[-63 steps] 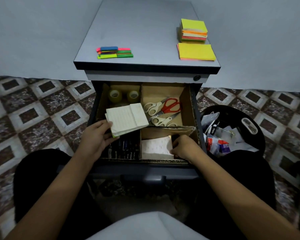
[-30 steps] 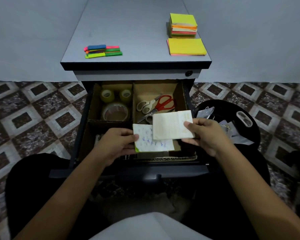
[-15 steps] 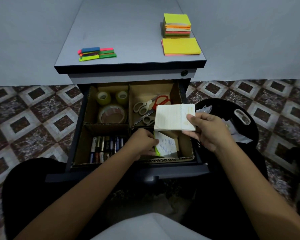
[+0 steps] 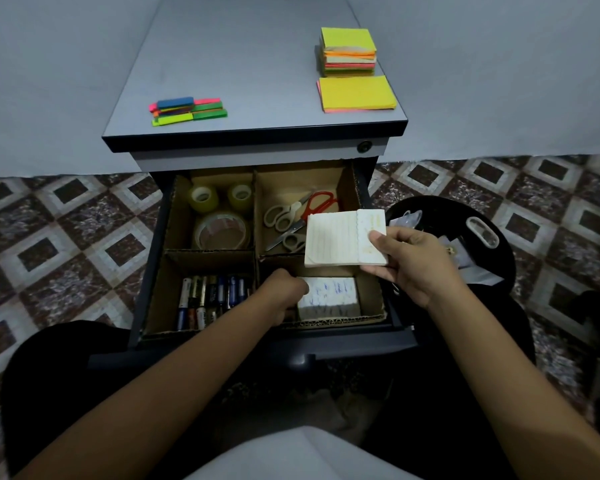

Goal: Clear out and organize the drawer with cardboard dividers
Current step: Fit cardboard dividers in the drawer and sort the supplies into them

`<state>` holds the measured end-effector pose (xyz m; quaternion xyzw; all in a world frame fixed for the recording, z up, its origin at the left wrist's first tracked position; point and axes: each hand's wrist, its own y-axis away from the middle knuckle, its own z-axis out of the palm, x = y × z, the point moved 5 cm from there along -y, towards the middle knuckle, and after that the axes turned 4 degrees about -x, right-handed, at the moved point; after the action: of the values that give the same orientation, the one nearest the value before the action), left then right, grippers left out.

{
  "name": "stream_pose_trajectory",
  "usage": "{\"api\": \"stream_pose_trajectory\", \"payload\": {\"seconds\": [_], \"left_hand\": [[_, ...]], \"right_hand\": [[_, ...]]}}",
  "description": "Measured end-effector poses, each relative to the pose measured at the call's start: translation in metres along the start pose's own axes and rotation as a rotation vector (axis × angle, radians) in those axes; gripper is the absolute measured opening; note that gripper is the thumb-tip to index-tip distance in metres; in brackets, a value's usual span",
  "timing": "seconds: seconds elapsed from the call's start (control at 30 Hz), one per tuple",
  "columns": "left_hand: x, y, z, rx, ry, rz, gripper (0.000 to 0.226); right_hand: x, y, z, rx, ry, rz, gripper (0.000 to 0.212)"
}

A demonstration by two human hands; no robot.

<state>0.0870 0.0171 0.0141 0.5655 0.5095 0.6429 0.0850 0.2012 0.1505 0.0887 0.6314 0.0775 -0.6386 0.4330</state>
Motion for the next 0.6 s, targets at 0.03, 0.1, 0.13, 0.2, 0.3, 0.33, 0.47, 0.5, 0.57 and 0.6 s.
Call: {"api": "stream_pose_trajectory", "payload": {"seconds": [0.03,0.1,0.13,0.2,0.3,0.33,0.47,0.5,0.57,0.6], "left_hand": [[0.000,0.000,0.000,-0.005,-0.007,-0.002,0.028],[0.000,0.000,0.000,-0.009,-0.005,-0.011,0.021],[0.000,0.000,0.000,-0.014,0.002,-0.015,0.017],[0.002,0.003,-0.001,-0.016,0.011,-0.019,0.015],[0.005,0.007,-0.002,-0.022,0.031,-0.021,0.013],[0.005,0.009,-0.003,-0.022,0.048,-0.018,0.013],[0.012,0.027,-0.008,-0.065,0.153,0.016,0.010],[0.014,0.034,-0.011,-0.087,0.160,0.041,0.018],[0.019,0.051,-0.022,-0.128,0.155,0.120,0.021],[0.021,0.059,-0.029,-0.140,0.142,0.171,0.016]], "right_hand": [[0.000,0.000,0.000,-0.001,0.000,0.002,0.008],[0.000,0.001,0.001,-0.004,0.001,0.005,0.008],[0.000,0.002,0.001,-0.005,0.000,0.006,0.008],[0.001,0.002,0.002,-0.006,0.000,0.006,0.008],[0.000,0.004,0.003,-0.013,0.010,0.007,0.007],[0.000,0.005,0.004,-0.016,0.018,0.006,0.007],[-0.002,0.009,0.004,-0.029,0.058,0.003,0.007],[-0.002,0.010,0.004,-0.034,0.070,0.006,0.007],[-0.003,0.012,0.005,-0.050,0.102,0.013,0.006],[-0.003,0.013,0.005,-0.060,0.120,0.017,0.007]]}}
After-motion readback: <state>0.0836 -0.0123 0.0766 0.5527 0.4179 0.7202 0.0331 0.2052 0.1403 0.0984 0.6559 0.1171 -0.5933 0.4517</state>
